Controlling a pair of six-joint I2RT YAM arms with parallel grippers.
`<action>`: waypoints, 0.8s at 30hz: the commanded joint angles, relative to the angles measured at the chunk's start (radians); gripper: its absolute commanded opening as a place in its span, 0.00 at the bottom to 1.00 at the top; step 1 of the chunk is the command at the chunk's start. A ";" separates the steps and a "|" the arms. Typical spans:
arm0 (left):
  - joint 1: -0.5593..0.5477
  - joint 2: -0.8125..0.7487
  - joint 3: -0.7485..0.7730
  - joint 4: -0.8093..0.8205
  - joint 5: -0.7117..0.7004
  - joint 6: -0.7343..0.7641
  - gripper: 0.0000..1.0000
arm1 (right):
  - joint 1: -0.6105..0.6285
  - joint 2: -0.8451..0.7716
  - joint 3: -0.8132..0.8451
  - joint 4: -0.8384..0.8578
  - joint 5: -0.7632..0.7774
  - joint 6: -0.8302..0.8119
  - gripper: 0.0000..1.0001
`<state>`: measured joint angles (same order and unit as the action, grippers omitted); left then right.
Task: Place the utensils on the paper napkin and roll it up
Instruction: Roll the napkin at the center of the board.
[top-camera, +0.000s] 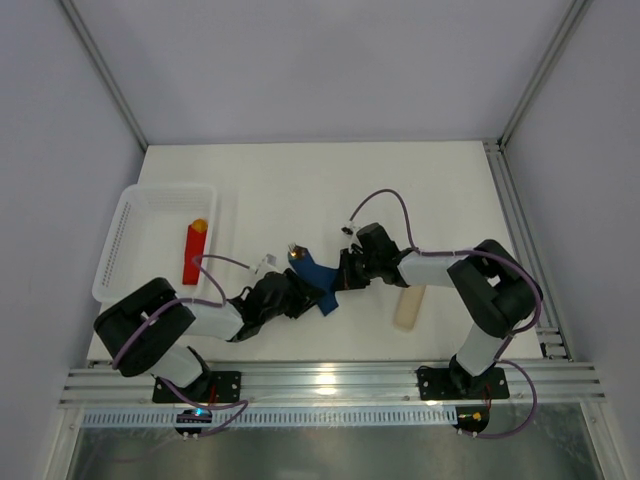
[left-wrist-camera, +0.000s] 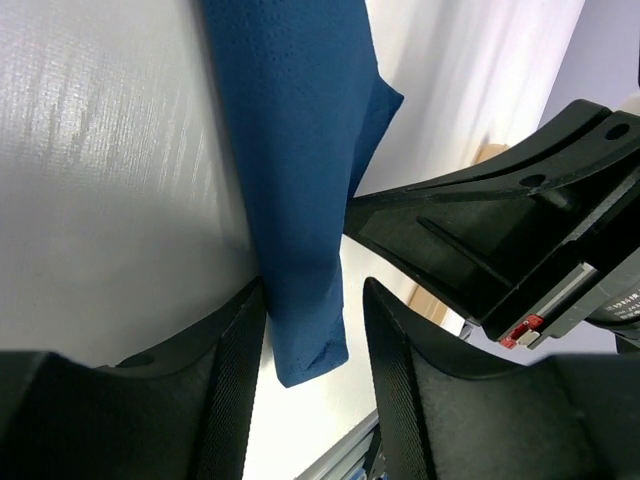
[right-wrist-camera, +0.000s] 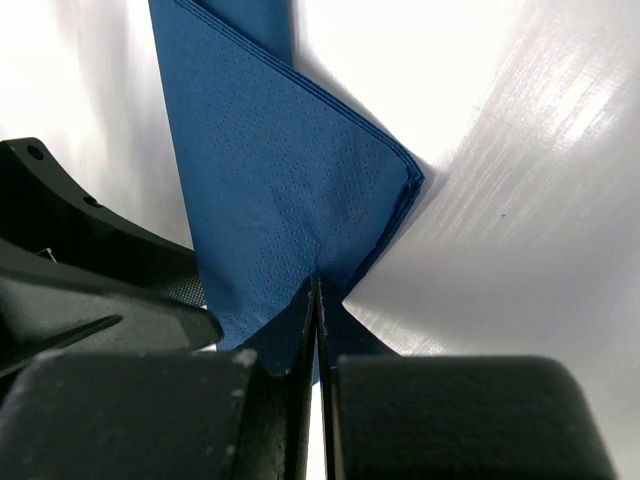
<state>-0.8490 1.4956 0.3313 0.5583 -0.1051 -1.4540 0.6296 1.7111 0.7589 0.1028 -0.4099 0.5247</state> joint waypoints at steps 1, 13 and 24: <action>-0.004 0.005 -0.021 -0.149 -0.042 0.046 0.48 | -0.002 0.028 -0.012 0.024 0.016 -0.011 0.03; -0.004 0.078 -0.058 -0.086 -0.024 0.007 0.62 | -0.002 0.035 -0.018 0.041 0.000 0.001 0.04; -0.013 -0.063 -0.069 -0.273 -0.111 -0.017 0.66 | -0.002 0.030 -0.023 0.043 0.002 0.003 0.04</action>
<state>-0.8516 1.4403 0.3103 0.5526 -0.1371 -1.4902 0.6262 1.7271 0.7528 0.1501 -0.4305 0.5320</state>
